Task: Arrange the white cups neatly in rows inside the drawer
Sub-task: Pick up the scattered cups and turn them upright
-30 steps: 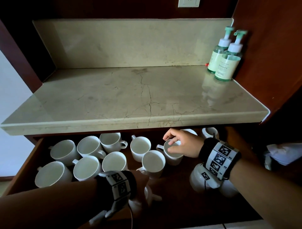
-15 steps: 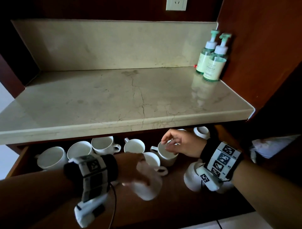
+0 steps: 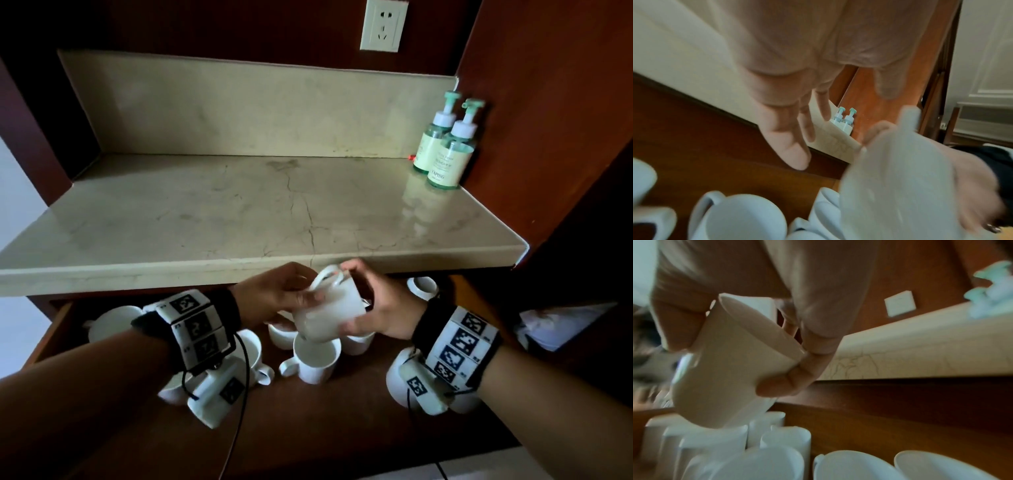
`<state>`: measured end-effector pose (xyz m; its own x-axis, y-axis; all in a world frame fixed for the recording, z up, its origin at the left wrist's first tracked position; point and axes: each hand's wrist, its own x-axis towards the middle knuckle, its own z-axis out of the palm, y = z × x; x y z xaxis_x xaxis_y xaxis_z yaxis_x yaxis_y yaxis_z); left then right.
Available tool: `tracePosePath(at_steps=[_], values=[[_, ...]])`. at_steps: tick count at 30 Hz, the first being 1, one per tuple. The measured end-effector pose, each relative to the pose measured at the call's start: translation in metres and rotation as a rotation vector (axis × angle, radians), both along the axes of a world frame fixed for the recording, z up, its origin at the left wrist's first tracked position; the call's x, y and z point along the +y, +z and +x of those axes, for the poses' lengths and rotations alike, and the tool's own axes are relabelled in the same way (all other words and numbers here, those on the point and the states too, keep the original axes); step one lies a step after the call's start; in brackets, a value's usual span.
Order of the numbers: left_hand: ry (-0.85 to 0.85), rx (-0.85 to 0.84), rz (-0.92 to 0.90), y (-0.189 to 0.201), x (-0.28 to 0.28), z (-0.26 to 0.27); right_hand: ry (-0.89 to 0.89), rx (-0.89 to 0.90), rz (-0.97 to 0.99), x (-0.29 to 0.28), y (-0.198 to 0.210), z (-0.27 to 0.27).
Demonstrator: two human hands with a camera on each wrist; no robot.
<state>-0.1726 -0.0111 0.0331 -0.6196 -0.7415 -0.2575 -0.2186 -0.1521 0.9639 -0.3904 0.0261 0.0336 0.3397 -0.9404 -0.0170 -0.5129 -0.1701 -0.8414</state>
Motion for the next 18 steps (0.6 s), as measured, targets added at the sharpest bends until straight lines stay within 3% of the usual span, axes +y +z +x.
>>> tracePosePath(at_steps=[3, 5, 11, 18], values=[[0.116, -0.200, -0.136, 0.008, -0.007, 0.010, 0.135, 0.408, -0.054, 0.011, -0.004, 0.009], [0.140, -0.234, -0.154, 0.008, -0.010, 0.015, 0.235, 0.596, -0.084, 0.018, -0.013, 0.020], [0.154, -0.234, -0.193, 0.008, -0.008, 0.029, 0.420, 0.800, -0.022, 0.032, -0.027, 0.052], [0.218, -0.107, -0.155, 0.001, -0.003, 0.049, 0.670, 1.200, -0.065, 0.043, -0.038, 0.081]])
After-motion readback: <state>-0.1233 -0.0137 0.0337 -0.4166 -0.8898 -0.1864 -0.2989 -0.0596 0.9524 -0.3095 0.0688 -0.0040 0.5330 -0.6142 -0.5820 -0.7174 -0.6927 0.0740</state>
